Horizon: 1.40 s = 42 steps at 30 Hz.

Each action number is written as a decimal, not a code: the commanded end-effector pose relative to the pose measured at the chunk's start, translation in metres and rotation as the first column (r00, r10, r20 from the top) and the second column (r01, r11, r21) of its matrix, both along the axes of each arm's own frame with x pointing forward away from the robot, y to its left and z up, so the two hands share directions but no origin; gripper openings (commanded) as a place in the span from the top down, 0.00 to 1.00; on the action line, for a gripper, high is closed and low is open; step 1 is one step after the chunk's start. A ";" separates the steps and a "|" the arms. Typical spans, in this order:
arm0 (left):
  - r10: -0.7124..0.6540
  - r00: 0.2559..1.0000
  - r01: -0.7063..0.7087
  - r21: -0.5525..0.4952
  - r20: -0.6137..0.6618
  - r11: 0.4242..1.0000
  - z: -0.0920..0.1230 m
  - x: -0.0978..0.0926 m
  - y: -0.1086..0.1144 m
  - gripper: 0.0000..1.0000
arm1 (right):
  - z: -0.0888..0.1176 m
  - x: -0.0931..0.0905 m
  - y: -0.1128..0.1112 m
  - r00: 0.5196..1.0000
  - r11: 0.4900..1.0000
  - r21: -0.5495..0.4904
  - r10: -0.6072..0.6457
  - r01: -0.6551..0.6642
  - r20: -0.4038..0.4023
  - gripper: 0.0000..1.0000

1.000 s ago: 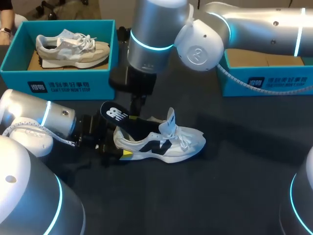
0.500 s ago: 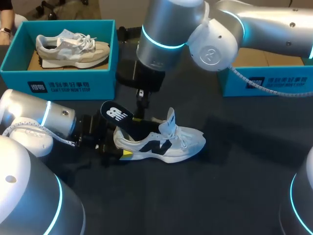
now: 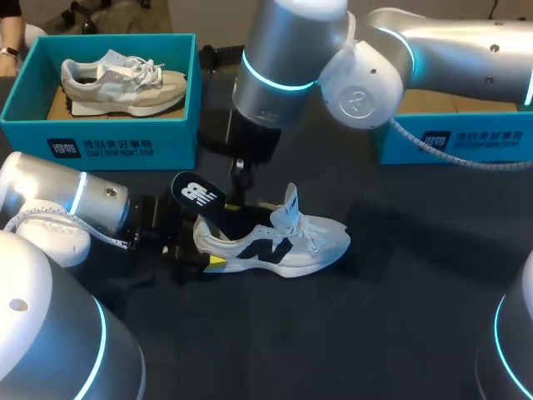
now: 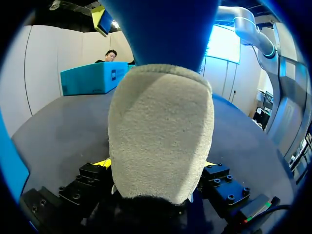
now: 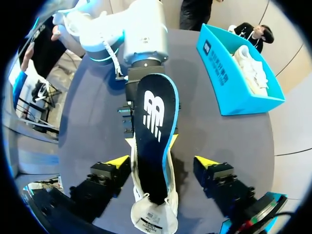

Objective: Take the shoe out of the shoebox, open the shoe tongue, remove and reinsert the insole, then place the shoe into the shoebox

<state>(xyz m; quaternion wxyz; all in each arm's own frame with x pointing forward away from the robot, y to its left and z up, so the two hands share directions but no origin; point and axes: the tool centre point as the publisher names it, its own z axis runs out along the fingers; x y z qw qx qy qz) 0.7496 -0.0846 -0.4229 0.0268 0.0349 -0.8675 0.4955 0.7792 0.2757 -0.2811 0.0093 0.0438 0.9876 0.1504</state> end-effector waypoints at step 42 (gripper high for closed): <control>0.001 1.000 -0.001 0.004 0.000 1.000 0.000 -0.001 -0.001 1.00 | 0.054 0.000 -0.025 0.998 0.998 -0.046 -0.038 0.040 0.041 1.00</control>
